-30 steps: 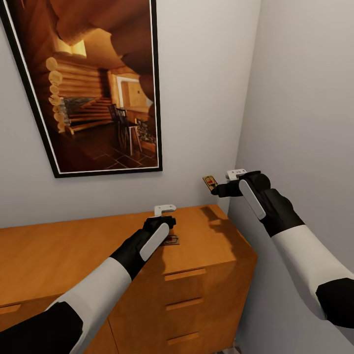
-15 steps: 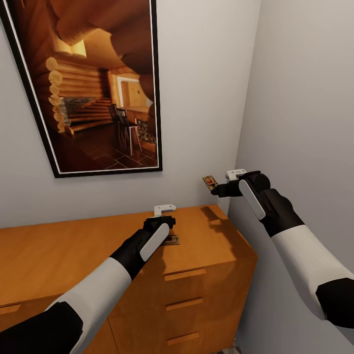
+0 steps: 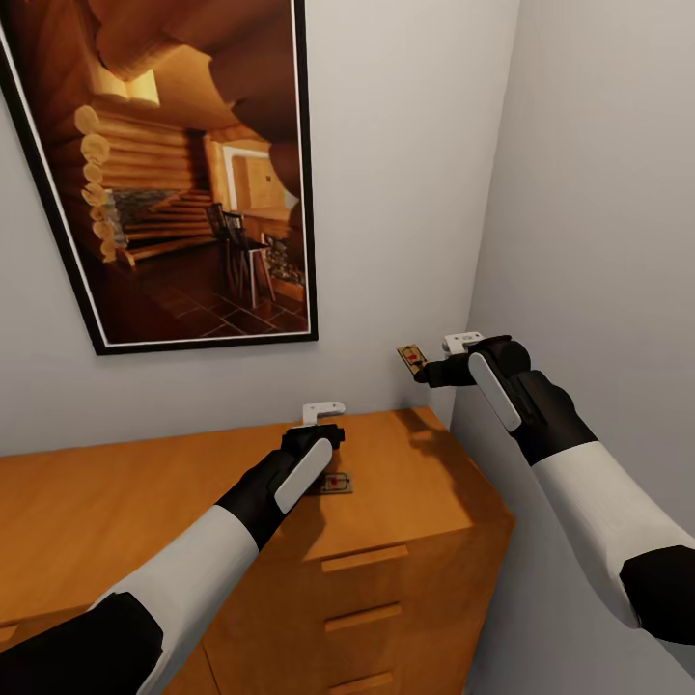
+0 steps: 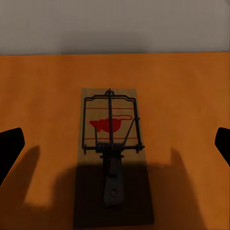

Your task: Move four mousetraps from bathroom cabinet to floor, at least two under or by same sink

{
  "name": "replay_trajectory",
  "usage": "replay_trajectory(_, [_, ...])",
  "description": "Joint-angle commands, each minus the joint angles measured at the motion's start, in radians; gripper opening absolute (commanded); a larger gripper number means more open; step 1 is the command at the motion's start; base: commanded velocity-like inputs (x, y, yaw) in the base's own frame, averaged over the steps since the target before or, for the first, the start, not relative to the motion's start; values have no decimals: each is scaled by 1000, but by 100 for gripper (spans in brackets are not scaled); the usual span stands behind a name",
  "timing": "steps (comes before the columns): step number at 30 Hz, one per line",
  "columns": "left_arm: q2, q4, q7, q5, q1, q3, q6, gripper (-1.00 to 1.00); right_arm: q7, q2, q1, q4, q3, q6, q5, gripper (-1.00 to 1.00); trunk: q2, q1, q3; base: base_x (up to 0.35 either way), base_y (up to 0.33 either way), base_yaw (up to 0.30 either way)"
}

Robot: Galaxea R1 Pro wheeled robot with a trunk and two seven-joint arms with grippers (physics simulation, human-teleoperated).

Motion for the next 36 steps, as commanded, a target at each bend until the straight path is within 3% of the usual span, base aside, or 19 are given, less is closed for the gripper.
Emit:
replay_trajectory(1, [0,-1,8,6,-1,-2,2,100,-11,-1,-1,-1,3,3,-14,-100,-1,0,-1,41,0,0])
replay_trajectory(18, [0,4,8,19,-1,-2,1,100,-11,-2,-1,-1,3,3,-15,-100,-1,0,-1,7,0,0])
replay_trajectory(27, [0,66,8,24,-1,-2,-4,100,-11,-2,-1,-1,3,3,-15,-100,-1,0,-1,0,0,0])
replay_trajectory(36, [0,81,65,75,-1,-3,-49,100,-11,-3,-1,-1,3,3,-16,-100,-1,0,-1,0,0,0])
